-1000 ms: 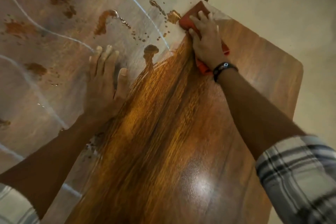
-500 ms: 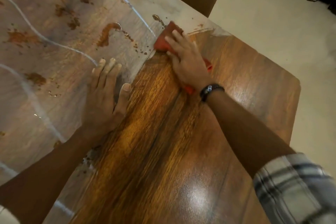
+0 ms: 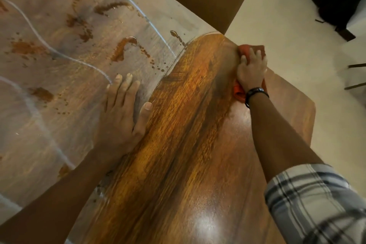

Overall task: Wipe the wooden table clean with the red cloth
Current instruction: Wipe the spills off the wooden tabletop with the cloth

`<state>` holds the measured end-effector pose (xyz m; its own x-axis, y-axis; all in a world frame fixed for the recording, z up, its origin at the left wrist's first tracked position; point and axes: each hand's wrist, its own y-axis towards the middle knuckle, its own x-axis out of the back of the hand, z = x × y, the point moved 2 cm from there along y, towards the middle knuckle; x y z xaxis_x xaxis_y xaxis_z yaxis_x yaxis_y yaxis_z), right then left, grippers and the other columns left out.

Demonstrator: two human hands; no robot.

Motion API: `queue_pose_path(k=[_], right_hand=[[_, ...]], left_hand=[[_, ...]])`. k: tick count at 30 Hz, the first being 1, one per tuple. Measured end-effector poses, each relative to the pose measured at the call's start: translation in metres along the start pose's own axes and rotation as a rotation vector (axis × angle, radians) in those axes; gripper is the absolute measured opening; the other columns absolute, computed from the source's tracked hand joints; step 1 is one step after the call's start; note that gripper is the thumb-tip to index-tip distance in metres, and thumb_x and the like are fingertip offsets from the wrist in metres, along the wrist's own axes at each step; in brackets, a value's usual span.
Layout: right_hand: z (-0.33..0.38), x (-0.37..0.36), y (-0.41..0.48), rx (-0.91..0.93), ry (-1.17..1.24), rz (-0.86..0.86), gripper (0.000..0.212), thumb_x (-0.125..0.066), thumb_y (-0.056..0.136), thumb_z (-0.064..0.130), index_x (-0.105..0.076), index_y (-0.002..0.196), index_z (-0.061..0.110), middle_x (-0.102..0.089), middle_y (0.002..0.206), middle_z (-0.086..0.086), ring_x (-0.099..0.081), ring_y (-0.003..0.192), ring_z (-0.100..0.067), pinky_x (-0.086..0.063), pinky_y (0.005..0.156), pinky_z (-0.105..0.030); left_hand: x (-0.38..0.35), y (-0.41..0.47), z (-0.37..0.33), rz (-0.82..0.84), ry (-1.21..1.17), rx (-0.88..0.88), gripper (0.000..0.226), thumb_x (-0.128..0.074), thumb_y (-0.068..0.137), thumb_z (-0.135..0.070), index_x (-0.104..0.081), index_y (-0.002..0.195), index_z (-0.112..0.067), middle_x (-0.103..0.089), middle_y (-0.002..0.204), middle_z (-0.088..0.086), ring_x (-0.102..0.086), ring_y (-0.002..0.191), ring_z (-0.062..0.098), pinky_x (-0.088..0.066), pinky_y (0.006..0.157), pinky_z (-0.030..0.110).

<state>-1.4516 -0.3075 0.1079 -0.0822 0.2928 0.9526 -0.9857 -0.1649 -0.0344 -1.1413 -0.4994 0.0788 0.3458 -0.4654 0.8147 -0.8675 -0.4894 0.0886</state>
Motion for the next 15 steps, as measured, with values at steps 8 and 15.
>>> queue_pose_path(k=[8, 15], right_hand=[[0.138, -0.053, -0.027, 0.423, 0.053, 0.131, 0.047, -0.036, 0.105, 0.033, -0.039, 0.151, 0.022, -0.024, 0.163, -0.005, -0.011, 0.152, -0.032, -0.008, 0.122, -0.056], [0.079, -0.041, -0.169, 0.634, 0.108, 0.263, 0.047, -0.041, 0.106, 0.028, -0.037, 0.152, 0.028, -0.022, 0.164, 0.004, -0.007, 0.154, -0.020, -0.003, 0.123, -0.040]], left_hand=[[0.002, -0.001, -0.002, -0.004, -0.019, -0.010, 0.071, -0.014, 0.102, -0.058, -0.032, 0.154, -0.014, -0.027, 0.164, 0.005, -0.004, 0.155, 0.014, -0.002, 0.127, 0.042], [0.006, -0.001, -0.005, -0.020, -0.026, -0.018, 0.069, -0.019, 0.101, -0.051, -0.033, 0.153, -0.008, -0.030, 0.162, 0.009, -0.010, 0.155, 0.019, -0.005, 0.127, 0.042]])
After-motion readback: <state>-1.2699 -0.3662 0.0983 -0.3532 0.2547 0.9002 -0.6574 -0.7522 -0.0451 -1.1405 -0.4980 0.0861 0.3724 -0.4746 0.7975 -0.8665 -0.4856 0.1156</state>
